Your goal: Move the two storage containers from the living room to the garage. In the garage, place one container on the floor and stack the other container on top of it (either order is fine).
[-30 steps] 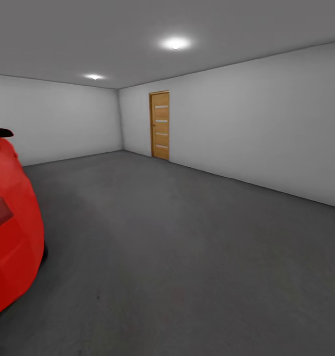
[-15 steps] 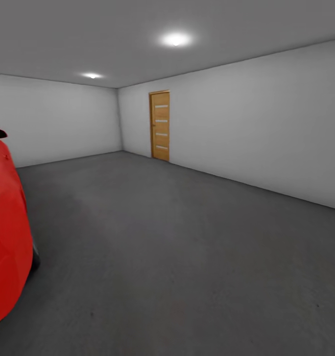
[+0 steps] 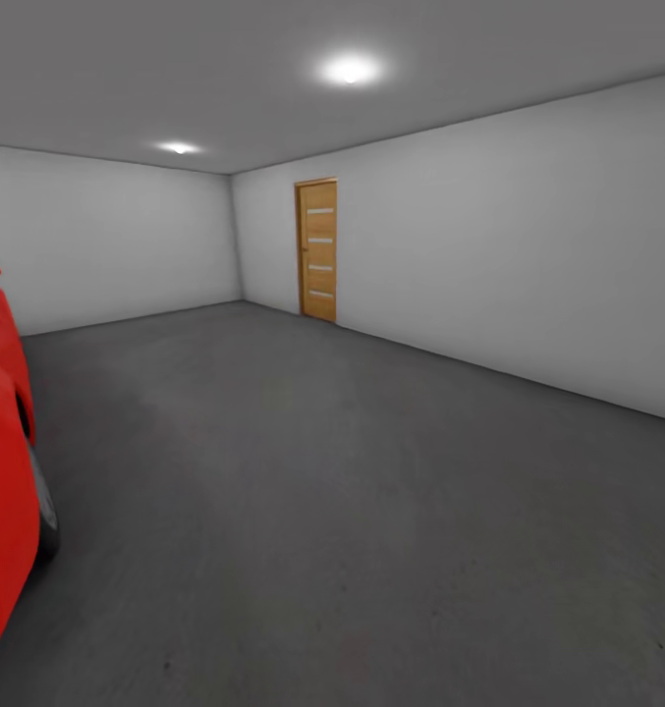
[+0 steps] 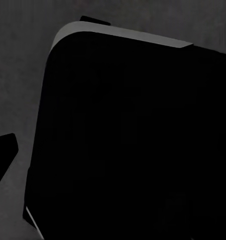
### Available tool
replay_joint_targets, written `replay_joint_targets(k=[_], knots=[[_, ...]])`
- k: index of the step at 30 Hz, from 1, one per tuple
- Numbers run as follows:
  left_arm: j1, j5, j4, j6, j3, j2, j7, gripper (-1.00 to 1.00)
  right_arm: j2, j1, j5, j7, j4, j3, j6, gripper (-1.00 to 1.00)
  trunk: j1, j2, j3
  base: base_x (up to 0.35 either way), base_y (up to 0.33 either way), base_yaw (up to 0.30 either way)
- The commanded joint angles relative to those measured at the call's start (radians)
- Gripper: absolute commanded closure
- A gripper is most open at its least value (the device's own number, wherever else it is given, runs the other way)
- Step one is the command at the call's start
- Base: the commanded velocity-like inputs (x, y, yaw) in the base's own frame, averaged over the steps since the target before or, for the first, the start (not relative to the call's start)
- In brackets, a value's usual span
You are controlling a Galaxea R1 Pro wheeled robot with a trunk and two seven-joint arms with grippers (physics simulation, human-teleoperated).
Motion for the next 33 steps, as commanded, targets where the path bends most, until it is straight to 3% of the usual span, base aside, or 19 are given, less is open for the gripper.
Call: replay_joint_targets(k=[1,33], knots=[[0.000,0.006,0.000,-0.002,0.002,0.000,0.000,-1.00,-0.001,0.000,0.001,-0.001,0.000,0.001,-0.003,-1.00,0.001,0.000,-0.001,0.322,0.000,0.000],[0.000,0.008,0.000,-0.001,0.003,-0.001,0.003,-1.00,0.001,0.000,0.001,-0.001,0.000,-0.001,-0.003,-1.00,0.001,0.000,-0.001,0.322,0.000,0.000]])
